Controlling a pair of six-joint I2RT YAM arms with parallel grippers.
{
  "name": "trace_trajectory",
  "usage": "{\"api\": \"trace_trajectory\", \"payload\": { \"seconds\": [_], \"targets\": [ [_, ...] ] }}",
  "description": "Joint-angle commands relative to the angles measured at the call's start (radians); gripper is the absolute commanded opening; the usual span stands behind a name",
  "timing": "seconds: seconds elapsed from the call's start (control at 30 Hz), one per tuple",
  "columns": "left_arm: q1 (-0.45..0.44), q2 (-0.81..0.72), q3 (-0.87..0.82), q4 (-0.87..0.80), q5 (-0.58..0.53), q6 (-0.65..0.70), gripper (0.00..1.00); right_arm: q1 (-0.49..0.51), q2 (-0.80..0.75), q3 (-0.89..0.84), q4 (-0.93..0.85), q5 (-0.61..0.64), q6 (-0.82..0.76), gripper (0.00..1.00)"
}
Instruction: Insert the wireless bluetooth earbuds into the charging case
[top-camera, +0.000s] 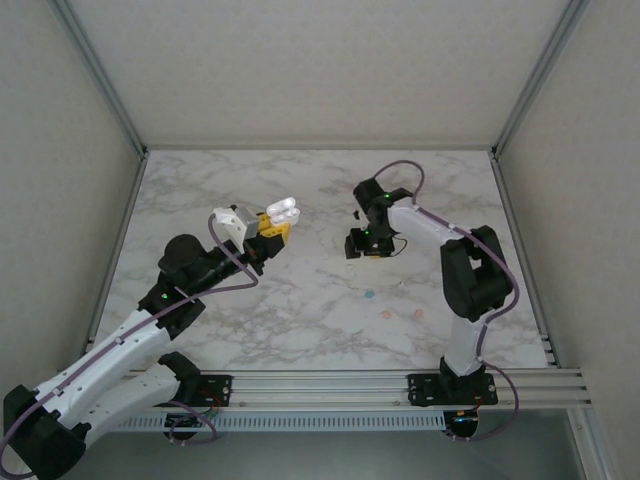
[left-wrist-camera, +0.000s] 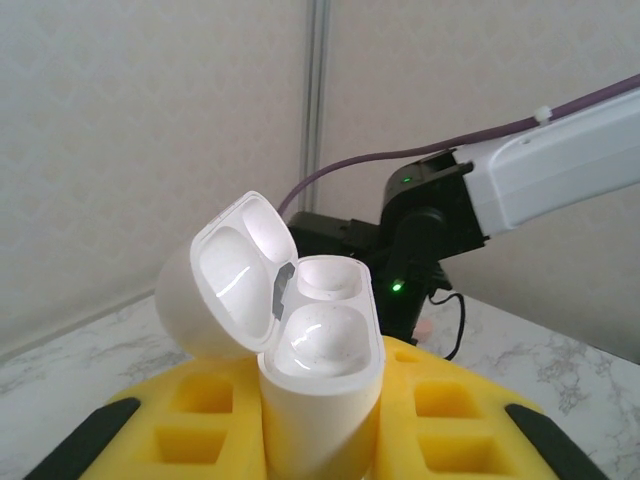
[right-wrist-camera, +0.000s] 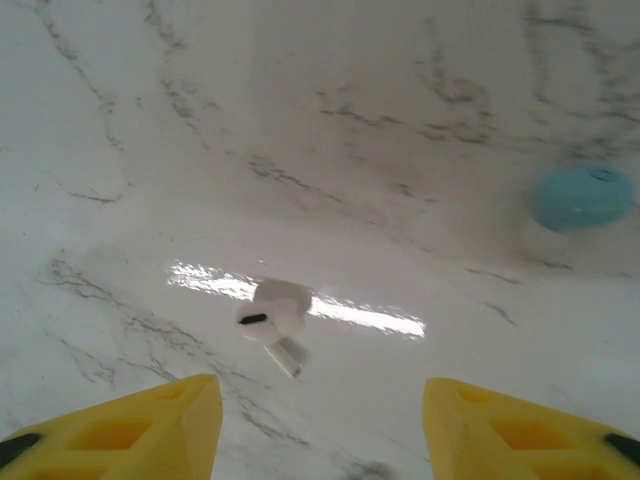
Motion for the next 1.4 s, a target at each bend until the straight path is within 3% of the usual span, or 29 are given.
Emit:
{"api": "trace_trajectory", "payload": {
  "seconds": [0.0,0.5,1.37],
  "targets": [
    [-0.009,-0.024,-0.001,0.001,-0.010,-0.001,0.12,0.026,0.061,0.075,-0.080,0.082,-0.061,0.56],
    [-0.009,-0.028,0.009,-0.022,-0.011,0.009,0.12,0.094,0.242,0.241,-0.178,0.130,-0.110,0.52],
    [-0.009,-0.024,0.004,-0.038,-0.012,0.007,0.13,0.123,0.272,0.213,-0.180,0.146,-0.088,0.41]
  ]
}}
